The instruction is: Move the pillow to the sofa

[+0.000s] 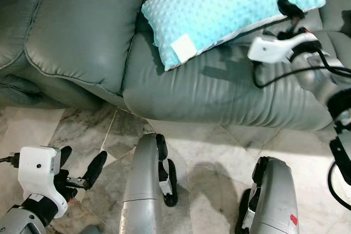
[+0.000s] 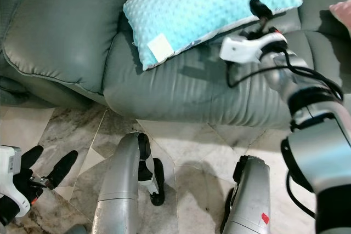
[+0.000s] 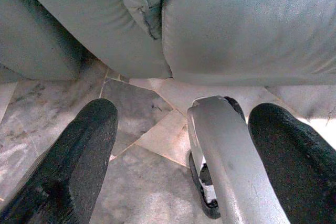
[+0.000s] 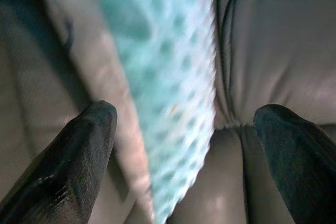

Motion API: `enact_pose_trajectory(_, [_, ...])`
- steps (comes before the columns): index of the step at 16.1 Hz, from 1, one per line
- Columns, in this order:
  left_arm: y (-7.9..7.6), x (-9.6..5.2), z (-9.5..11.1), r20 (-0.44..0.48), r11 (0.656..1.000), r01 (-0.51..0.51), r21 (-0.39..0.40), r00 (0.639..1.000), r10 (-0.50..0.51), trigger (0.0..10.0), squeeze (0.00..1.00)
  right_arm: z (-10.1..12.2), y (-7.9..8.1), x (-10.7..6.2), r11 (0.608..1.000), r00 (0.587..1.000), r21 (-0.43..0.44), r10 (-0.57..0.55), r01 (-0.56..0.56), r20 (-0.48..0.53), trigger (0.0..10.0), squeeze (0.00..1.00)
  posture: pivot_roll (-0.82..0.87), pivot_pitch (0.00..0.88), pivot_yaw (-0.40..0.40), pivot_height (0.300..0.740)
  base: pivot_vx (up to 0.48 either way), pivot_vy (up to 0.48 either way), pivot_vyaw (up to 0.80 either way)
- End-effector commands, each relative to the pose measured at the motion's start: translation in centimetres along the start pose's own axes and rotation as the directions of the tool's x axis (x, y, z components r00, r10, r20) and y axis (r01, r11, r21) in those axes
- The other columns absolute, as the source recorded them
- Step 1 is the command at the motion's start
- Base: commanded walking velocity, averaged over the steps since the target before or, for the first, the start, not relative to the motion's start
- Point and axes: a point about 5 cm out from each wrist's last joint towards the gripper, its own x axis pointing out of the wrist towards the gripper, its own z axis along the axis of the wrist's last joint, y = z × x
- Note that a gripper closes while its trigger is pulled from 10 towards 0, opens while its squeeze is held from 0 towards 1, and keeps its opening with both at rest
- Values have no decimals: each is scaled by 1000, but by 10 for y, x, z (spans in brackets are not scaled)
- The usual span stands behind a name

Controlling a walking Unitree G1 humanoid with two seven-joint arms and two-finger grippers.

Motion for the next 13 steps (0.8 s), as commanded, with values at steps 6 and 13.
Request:
enact_pose_trajectory(6, [6, -22, -8, -79, 999, -27, 16, 996, 29, 10000, 0, 15, -9, 9, 999, 999, -13, -32, 33, 36, 10000, 0, 207, 405, 221, 548, 0, 0, 0])
enact_pose_trajectory(13, [7, -36, -10, -113, 999, -28, 25, 993, 31, 10000, 0, -11, 13, -8, 997, 997, -33, 63, -65, -48, 0, 0, 206, 416, 224, 548, 0, 0, 0])
